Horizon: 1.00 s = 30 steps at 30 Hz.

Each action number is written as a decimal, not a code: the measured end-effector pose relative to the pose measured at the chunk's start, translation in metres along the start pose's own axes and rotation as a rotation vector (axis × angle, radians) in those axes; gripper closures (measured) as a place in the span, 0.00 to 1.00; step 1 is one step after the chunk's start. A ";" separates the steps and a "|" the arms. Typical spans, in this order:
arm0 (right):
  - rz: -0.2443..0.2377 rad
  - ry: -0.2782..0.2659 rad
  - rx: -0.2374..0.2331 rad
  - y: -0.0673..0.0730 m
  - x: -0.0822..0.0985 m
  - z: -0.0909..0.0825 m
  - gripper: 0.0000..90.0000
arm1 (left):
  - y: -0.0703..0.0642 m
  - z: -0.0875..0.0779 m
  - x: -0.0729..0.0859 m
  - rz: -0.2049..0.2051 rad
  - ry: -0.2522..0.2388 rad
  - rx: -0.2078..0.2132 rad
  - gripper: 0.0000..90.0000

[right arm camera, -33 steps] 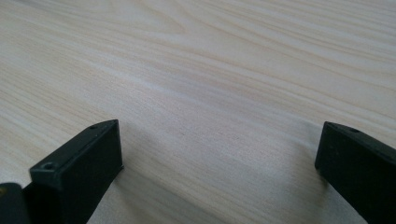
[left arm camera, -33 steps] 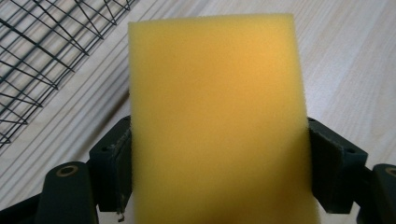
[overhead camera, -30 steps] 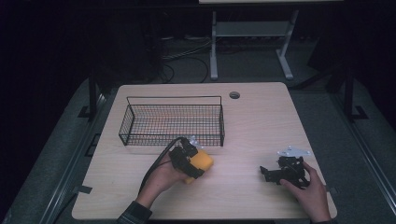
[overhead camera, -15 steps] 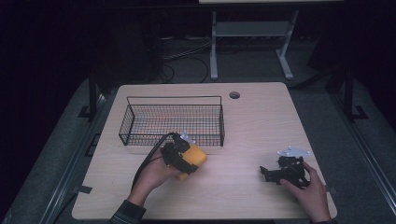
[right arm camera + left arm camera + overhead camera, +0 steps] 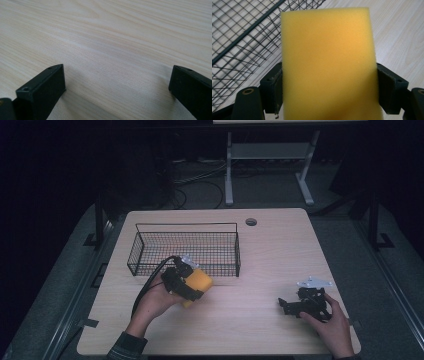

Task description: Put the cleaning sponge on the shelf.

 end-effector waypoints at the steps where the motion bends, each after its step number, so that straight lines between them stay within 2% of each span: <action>1: 0.000 0.000 0.000 0.000 0.000 0.000 0.00 | 0.001 -0.002 0.000 -0.003 -0.001 -0.002 0.24; 14: 0.000 0.000 -0.002 0.000 0.000 0.000 0.00 | 0.015 -0.024 -0.002 -0.017 -0.021 -0.023 0.24; 30: -0.001 -0.001 0.001 0.000 0.000 0.000 0.00 | 0.039 -0.035 -0.009 -0.055 -0.031 -0.051 0.25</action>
Point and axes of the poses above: each handheld gripper's, and its own axes: z roughly forward along the jaws, x roughly out of its underside, y roughly to its left, the point moved 9 cm from there along z, roughly forward along the jaws, and after that the axes turned 13 degrees about y, right-handed, at the moved point
